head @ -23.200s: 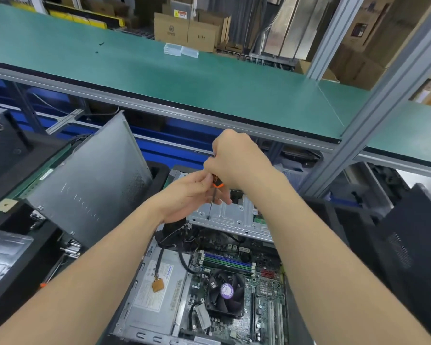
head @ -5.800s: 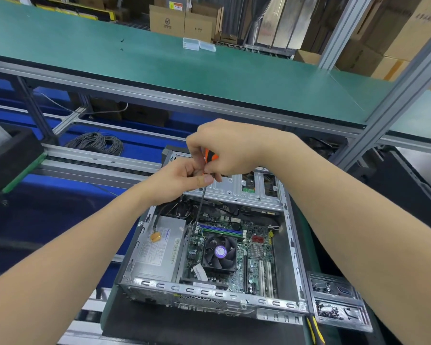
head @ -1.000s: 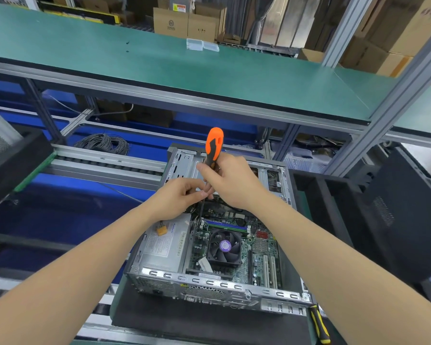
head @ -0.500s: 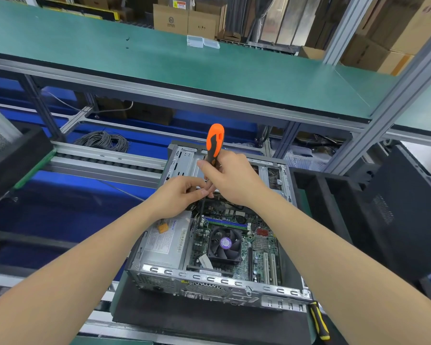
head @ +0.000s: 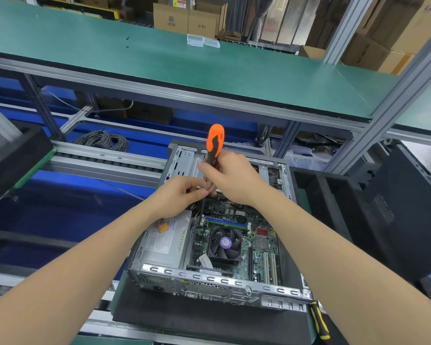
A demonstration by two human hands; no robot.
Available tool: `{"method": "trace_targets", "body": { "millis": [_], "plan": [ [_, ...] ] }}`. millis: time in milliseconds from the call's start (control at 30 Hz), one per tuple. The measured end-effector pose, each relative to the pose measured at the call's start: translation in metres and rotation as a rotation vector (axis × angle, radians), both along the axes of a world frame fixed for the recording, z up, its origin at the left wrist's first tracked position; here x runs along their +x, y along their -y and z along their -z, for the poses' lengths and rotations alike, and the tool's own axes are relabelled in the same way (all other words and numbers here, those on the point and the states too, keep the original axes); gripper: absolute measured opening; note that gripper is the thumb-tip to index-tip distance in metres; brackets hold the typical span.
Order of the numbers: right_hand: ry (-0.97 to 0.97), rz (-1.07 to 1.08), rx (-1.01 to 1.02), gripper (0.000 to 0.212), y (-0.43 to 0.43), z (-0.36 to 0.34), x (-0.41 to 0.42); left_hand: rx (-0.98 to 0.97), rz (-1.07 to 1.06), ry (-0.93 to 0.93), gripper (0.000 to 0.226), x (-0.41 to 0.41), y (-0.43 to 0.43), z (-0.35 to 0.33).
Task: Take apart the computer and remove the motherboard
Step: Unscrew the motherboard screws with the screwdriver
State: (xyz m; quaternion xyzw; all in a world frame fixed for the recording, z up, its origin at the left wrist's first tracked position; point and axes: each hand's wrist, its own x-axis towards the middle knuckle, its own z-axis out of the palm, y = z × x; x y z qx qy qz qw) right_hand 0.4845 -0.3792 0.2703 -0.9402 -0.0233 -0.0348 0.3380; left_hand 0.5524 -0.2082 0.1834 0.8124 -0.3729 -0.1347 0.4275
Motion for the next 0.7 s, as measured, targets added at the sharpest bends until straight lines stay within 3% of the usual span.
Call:
{"method": "trace_targets", "body": {
  "millis": [200, 400, 567, 700],
  "plan": [
    [-0.053, -0.082, -0.016, 0.015, 0.004, -0.013, 0.001, -0.029, -0.024, -0.004, 0.018, 0.0, -0.001, 0.001],
    [0.186, 0.049, -0.005, 0.044, -0.009, -0.038, 0.0, -0.02, -0.081, 0.02, 0.015, -0.001, 0.001, 0.003],
    [0.132, 0.05, -0.076, 0.03, -0.01, -0.04, 0.003, -0.024, -0.142, -0.001, 0.01, 0.0, 0.0, 0.003],
    [0.101, 0.001, -0.021, 0.022, -0.01, -0.039, 0.001, -0.028, -0.173, -0.035, 0.013, 0.001, 0.001, 0.005]
  ]
}}
